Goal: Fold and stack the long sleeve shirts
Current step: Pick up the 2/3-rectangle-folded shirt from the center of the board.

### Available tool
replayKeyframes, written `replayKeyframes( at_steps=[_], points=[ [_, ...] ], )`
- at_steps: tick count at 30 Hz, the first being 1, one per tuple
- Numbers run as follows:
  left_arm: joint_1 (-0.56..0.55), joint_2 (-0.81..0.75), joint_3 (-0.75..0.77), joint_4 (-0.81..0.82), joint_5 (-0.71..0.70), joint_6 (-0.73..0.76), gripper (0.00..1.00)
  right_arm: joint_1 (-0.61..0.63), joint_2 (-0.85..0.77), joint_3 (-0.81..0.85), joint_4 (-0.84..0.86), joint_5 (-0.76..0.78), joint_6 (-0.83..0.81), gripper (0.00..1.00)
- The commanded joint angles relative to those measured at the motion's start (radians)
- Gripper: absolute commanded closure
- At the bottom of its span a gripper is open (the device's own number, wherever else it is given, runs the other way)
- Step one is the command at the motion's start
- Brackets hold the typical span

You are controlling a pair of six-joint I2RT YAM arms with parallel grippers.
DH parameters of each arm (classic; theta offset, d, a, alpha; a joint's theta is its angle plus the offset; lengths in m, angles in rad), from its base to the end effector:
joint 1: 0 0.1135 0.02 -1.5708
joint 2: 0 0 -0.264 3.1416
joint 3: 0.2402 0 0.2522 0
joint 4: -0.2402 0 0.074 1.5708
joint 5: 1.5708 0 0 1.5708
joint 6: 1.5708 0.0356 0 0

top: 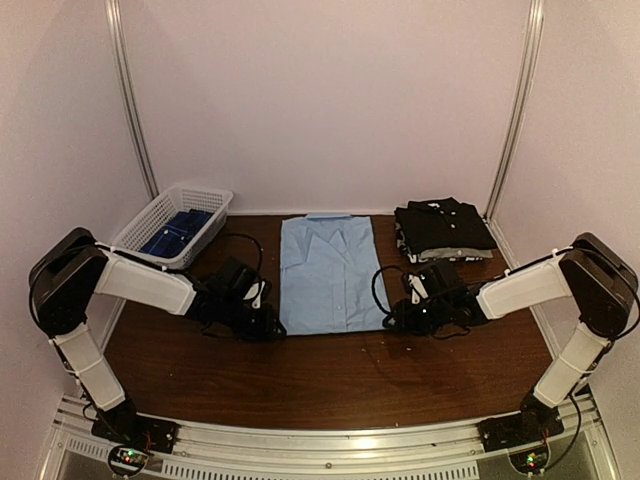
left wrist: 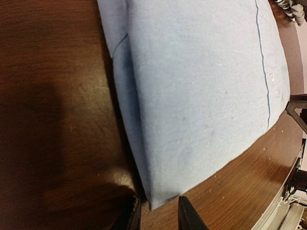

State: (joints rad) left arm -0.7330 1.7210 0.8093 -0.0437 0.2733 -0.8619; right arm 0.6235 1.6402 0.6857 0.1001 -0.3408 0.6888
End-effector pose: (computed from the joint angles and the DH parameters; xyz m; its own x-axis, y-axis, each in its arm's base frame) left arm 0.2310 -0.2209 0.1292 -0.9720 -0.1084 -0.2085 0.0342 0.8127 -0.5817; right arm 0.2362 0.1845 0.1305 -0.9357 0.0649 -0.3467 -0.1732 0.7717 0.6120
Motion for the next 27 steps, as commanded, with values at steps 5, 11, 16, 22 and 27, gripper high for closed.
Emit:
replayKeyframes(
  at_steps=[5,11,16,22,27],
  points=[
    [-0.005,0.042,0.032,0.027,-0.003,-0.007,0.76,0.012,0.033,-0.024,0.047,-0.01,0.03,0.7],
    [-0.006,0.05,0.036,0.031,0.004,-0.009,0.87,0.014,0.037,-0.027,0.059,-0.017,0.039,0.82],
    [-0.015,0.034,0.012,0.023,0.003,-0.011,1.0,0.022,0.011,-0.053,0.061,-0.015,0.05,0.95],
    [-0.059,-0.036,-0.052,-0.017,-0.021,-0.027,1.0,0.046,-0.072,-0.119,0.045,-0.005,0.059,1.0],
    [-0.129,-0.148,-0.129,-0.074,-0.076,-0.073,1.0,0.1,-0.175,-0.191,0.028,0.016,0.086,1.0]
  ],
)
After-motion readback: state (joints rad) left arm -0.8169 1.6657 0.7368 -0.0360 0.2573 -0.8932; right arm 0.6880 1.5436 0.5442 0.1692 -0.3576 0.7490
